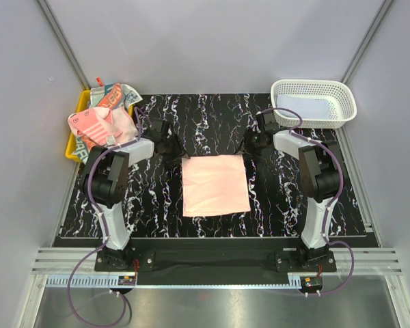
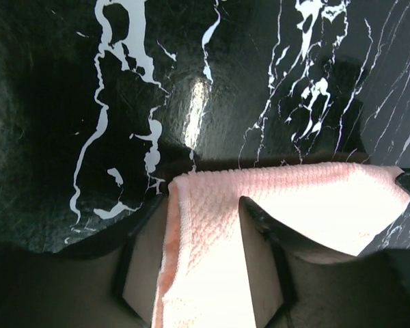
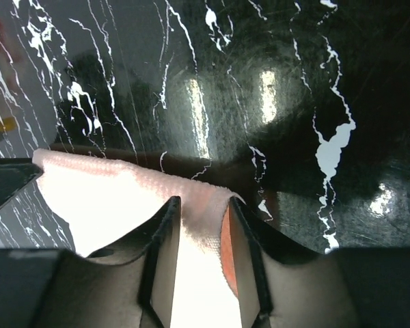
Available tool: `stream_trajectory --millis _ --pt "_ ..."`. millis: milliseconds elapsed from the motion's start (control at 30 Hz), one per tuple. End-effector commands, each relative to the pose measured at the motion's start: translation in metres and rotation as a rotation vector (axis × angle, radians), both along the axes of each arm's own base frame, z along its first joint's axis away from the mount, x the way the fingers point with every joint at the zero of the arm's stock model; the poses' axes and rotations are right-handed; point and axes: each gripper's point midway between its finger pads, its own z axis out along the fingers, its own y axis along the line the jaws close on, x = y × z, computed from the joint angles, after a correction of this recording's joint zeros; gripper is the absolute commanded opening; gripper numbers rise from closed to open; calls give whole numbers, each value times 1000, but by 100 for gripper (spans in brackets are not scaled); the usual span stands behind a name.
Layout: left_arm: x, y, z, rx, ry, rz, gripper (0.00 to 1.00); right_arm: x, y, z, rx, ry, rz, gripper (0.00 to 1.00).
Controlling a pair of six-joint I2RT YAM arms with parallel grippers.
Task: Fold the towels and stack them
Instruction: Fold the towel
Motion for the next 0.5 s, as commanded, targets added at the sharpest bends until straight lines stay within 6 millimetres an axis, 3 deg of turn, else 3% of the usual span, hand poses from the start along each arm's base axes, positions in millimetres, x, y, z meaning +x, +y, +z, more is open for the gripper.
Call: stream_trajectory --millis 0,267,467 --pt "21 -7 11 -45 -50 -2 48 16 3 14 27 -43 3 40" --pt "42 -13 15 -57 -86 -7 25 22 3 7 10 -46 2 32" --pt "58 -14 29 -52 -160 -19 9 32 -7 6 -52 -84 -19 25"
